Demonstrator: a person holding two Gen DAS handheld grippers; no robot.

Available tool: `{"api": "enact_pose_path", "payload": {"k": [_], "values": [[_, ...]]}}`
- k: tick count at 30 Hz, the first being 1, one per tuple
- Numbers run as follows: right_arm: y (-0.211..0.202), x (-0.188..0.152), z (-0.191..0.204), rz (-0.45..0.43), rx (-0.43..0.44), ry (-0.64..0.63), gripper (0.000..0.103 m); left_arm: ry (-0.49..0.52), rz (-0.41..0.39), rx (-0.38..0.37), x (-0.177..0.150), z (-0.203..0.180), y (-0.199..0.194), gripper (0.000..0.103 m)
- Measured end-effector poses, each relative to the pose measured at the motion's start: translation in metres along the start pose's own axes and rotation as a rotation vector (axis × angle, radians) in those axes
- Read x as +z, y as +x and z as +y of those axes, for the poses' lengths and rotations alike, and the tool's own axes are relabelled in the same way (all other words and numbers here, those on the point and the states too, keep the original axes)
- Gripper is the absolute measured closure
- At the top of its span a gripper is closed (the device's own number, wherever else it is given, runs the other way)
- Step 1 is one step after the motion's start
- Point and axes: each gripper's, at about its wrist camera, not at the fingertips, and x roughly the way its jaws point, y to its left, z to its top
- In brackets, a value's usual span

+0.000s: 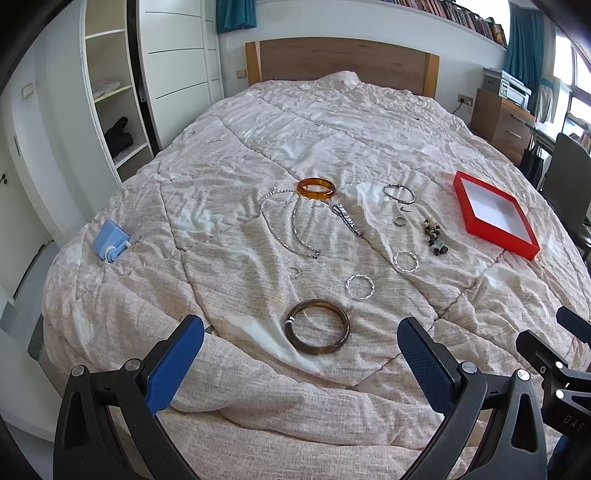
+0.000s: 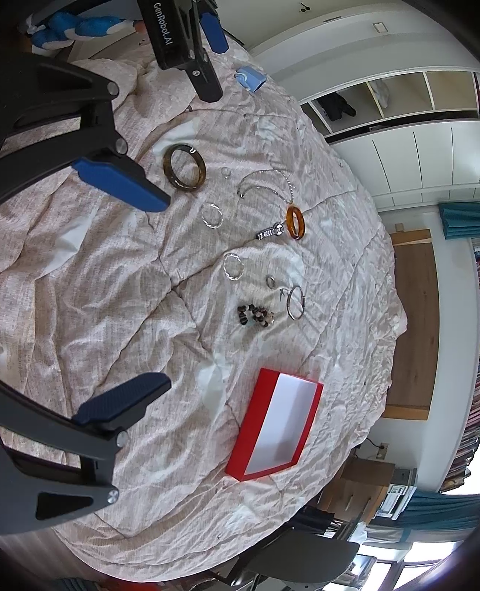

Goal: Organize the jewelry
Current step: 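Move both tools toward the jewelry on the quilt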

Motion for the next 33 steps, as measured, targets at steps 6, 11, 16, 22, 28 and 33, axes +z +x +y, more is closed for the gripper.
{"api": "enact_pose_path", "payload": {"k": [6,11,16,22,28,33], "values": [[0.007,0.004,0.006,0.015,0.000,-0.012,0.014,0.003,-0.001,0.004,0.000,0.000,0.003,0.000],[0.008,0.002,0.007,0.018,-0.001,-0.017,0.014,0.007,0.005,-0.001,-0.001,0.000,0.007,0.000],[0.009,0.002,0.007,0.019,0.002,-0.013,0.014,0.014,0.006,-0.007,-0.004,-0.001,0.009,0.000],[0.011,0.000,0.007,0.019,0.007,-0.009,0.014,-0.009,0.024,-0.019,-0.004,0.004,0.013,0.000],[0.012,-0.001,0.004,0.012,0.019,-0.007,0.014,-0.050,0.026,0.011,-0.005,0.017,0.015,0.000],[0.013,-0.001,0.002,0.007,0.031,0.001,0.015,-0.079,0.039,0.022,-0.006,0.028,0.018,0.000]]}}
